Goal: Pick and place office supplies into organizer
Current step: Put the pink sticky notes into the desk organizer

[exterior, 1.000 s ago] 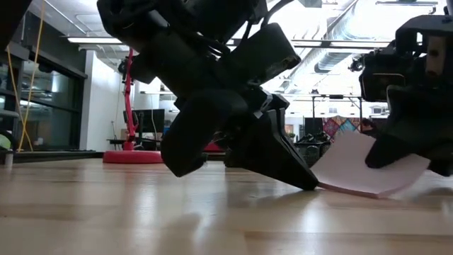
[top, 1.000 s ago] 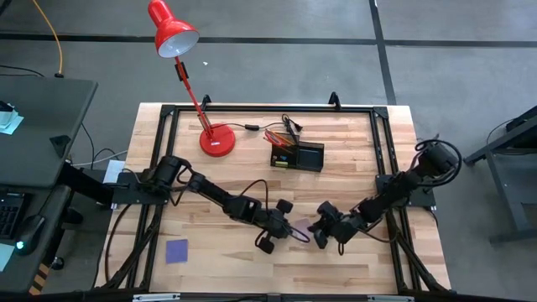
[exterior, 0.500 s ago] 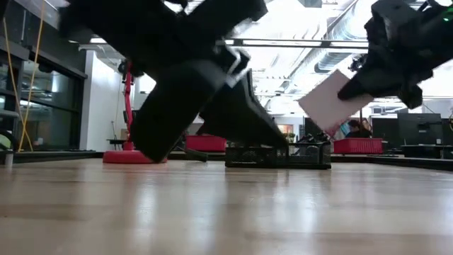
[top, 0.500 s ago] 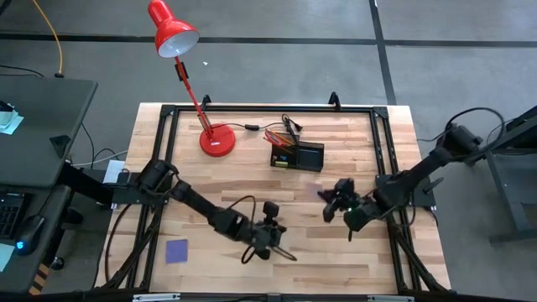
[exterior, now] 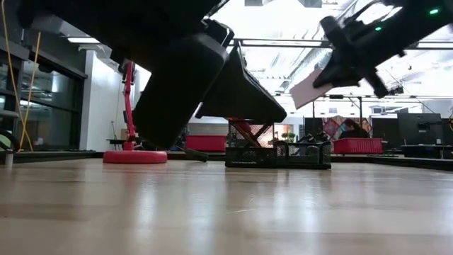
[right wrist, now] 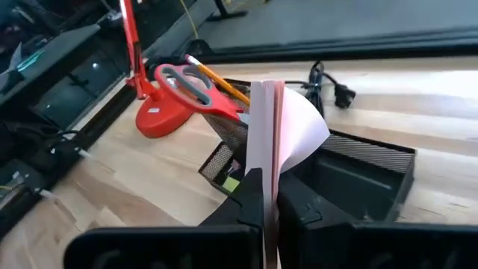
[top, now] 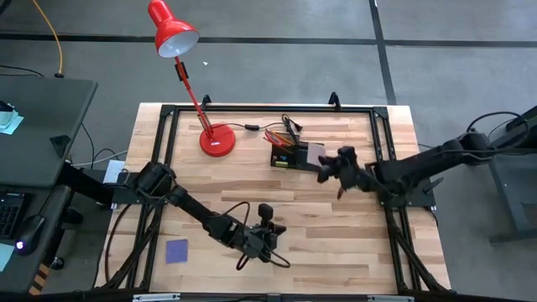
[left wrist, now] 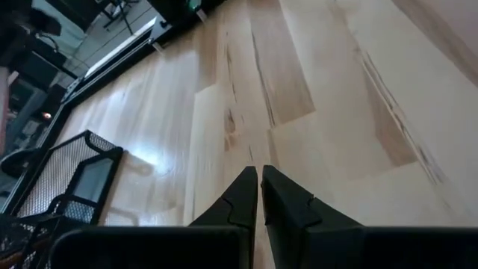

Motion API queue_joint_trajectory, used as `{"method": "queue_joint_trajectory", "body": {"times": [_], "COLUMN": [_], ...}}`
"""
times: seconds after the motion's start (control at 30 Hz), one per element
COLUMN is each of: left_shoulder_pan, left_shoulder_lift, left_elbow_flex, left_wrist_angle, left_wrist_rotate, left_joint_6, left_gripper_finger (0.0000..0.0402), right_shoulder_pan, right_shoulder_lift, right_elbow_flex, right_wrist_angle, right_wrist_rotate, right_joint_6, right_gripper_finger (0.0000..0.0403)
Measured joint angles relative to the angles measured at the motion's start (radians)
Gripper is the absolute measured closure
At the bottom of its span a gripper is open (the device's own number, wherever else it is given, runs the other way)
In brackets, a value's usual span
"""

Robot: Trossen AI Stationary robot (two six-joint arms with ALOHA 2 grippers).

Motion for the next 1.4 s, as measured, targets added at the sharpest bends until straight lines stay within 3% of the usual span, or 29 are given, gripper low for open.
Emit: {"method": "queue_joint_trajectory", "body": {"times": [0.27,0.4,0.87,1.03,1.17,1.3,1.4], "left_shoulder_pan": [0.0,0.0,0.0,0.0,0.0,0.0,0.0], "left_shoulder_lift": [0.0,0.0,-0.001,-0.002,-0.002,-0.002,-0.002], "left_elbow_flex": [0.0,0.0,0.002,0.002,0.002,0.002,0.002], "left_wrist_angle": [0.004,0.0,-0.008,-0.014,-0.014,-0.009,-0.005], "left_wrist_rotate": [0.012,0.02,0.021,0.03,0.039,0.039,0.048], "left_joint_6": [-0.011,-0.009,0.01,0.01,0.01,0.01,0.01], "left_gripper_finger": [0.0389,0.0389,0.0389,0.0389,0.0389,0.0389,0.0389], "right_shoulder_pan": [-0.317,-0.397,-0.494,-0.523,-0.523,-0.522,-0.516], "right_shoulder_lift": [0.021,0.06,0.285,0.348,0.364,0.364,0.363], "right_elbow_flex": [0.0,0.0,0.001,0.001,0.008,0.049,0.103], "right_wrist_angle": [0.02,0.017,0.181,0.209,0.215,0.212,0.117], "right_wrist_rotate": [-0.322,-0.424,-0.606,-0.735,-0.746,-0.725,-0.724], "right_joint_6": [-0.019,0.002,0.025,0.03,0.029,-0.02,-0.046], "right_gripper_finger": [0.0402,0.0403,0.0403,0.0392,0.0365,0.0315,0.0272]}}
